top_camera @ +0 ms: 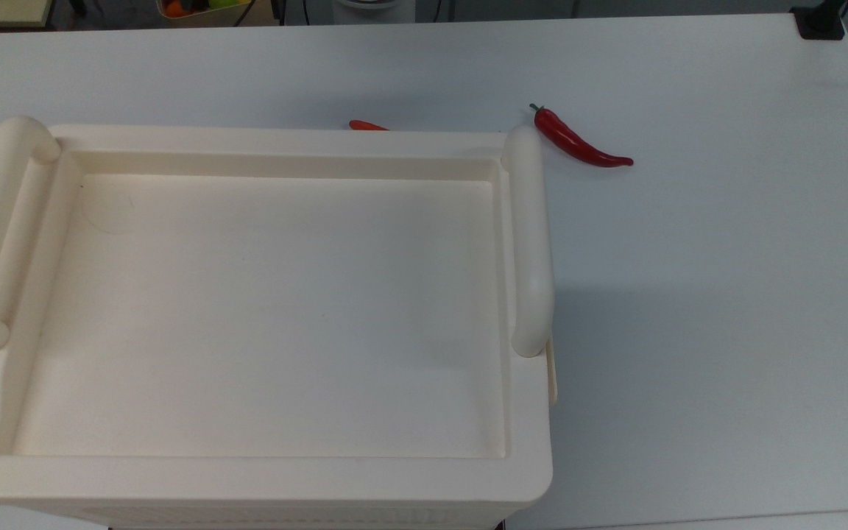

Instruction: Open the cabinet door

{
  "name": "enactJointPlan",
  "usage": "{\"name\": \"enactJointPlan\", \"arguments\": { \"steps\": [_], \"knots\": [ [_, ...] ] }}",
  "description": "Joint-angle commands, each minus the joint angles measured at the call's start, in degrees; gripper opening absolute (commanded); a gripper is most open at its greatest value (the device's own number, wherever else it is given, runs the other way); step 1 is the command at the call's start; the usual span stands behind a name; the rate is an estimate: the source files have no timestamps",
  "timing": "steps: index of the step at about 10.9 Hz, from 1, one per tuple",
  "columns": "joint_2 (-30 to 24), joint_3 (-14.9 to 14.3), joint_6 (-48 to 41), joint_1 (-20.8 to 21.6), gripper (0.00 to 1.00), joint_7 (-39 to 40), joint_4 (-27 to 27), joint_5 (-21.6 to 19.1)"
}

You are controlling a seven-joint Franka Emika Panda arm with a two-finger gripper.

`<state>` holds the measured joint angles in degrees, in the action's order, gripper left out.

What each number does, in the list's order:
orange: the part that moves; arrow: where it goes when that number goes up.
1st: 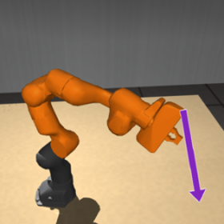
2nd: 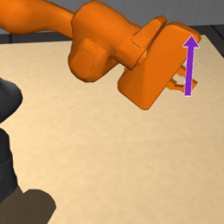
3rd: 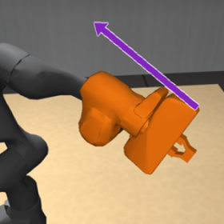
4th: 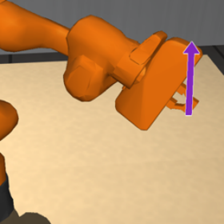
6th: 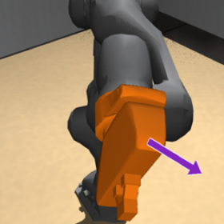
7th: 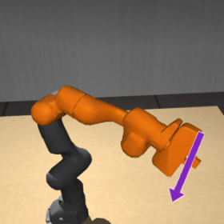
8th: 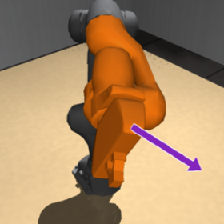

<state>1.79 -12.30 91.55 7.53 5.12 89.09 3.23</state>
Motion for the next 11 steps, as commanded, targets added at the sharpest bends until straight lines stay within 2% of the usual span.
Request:
{"name": "enactJointPlan", "arguments": {
  "steps": [1,6,9,11],
  "knots": [
    [-0.04,-0.18,-0.86,0.38,1.0,0.68,0.55,0.64],
    [0.05,-0.18,-0.5,0.46,1.0,0.68,0.73,0.2],
    [1.72,0.52,3.62,1.25,1.0,-0.54,-0.41,-0.85],
    [2.42,0.61,8.87,4.31,1.0,-5.18,-0.76,-2.26]
  ]
}}
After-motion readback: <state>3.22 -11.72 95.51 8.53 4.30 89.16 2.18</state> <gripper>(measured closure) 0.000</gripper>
